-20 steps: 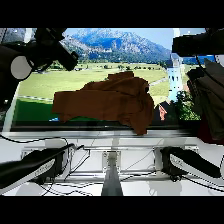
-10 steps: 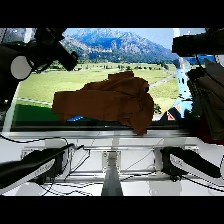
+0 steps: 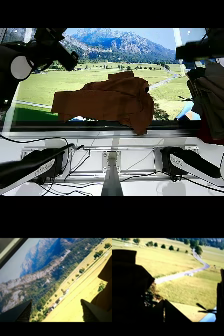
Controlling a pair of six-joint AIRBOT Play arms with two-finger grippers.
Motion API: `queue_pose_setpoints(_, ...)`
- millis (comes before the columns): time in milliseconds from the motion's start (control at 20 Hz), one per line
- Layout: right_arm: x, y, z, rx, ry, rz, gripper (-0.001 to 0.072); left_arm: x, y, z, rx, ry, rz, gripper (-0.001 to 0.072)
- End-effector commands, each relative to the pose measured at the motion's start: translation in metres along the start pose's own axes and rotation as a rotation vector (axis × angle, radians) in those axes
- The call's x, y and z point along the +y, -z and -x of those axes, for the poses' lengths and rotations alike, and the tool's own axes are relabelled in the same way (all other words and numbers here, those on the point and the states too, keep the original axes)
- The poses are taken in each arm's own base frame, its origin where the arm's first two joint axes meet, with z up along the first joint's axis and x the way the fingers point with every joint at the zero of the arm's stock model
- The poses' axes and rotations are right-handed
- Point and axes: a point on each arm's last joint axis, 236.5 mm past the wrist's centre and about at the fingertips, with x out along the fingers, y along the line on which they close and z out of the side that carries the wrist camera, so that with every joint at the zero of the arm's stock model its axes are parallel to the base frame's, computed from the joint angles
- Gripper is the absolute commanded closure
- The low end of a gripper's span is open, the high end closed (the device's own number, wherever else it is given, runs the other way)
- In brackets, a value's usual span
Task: Fold the clothes and pants, and hang the long-sleeved shirts on hangers.
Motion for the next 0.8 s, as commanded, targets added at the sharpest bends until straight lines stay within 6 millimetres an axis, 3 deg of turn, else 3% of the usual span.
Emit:
queue_pose_setpoints(0, -0.023, 0.086, -0.043, 0.271, 0.018, -0.033, 0.0689, 0.000, 0.000, 0.000, -0.001, -0.001, 0.000, -0.0013)
queue_pose_setpoints(200, 0.007, 0.208, -0.083, 0.515, -0.099, -0.098, 0.0689, 0.000, -0.001, 0.000, -0.002, -0.001, 0.000, -0.0013)
queue_pose_setpoints(350, 0.043, 0.271, -0.101, 0.566, -0.195, -0.164, 0.0685, -0.003, 0.000, -0.003, 0.003, 0.011, 0.004, -0.0013)
queue_pose_setpoints(400, 0.056, 0.282, -0.109, 0.561, -0.227, -0.219, 0.0640, -0.006, 0.000, -0.005, 0.003, 0.021, 0.011, -0.0013)
queue_pose_setpoints(450, 0.072, 0.288, -0.118, 0.555, -0.272, -0.289, 0.0494, -0.009, 0.000, -0.007, 0.000, 0.034, 0.021, -0.0013)
queue_pose_setpoints(500, 0.089, 0.290, -0.126, 0.539, -0.328, -0.354, 0.0301, -0.011, -0.001, -0.008, 0.000, 0.043, 0.027, -0.0013)
queue_pose_setpoints(550, 0.104, 0.286, -0.132, 0.515, -0.381, -0.423, 0.0216, -0.012, 0.001, -0.010, 0.005, 0.048, 0.028, -0.0013)
queue_pose_setpoints(650, 0.122, 0.275, -0.143, 0.462, -0.449, -0.548, 0.0216, -0.013, 0.000, -0.011, 0.004, 0.052, 0.032, -0.0013)
queue_pose_setpoints(750, 0.123, 0.270, -0.153, 0.442, -0.451, -0.595, 0.0225, -0.014, 0.000, -0.011, 0.005, 0.052, 0.032, -0.0013)
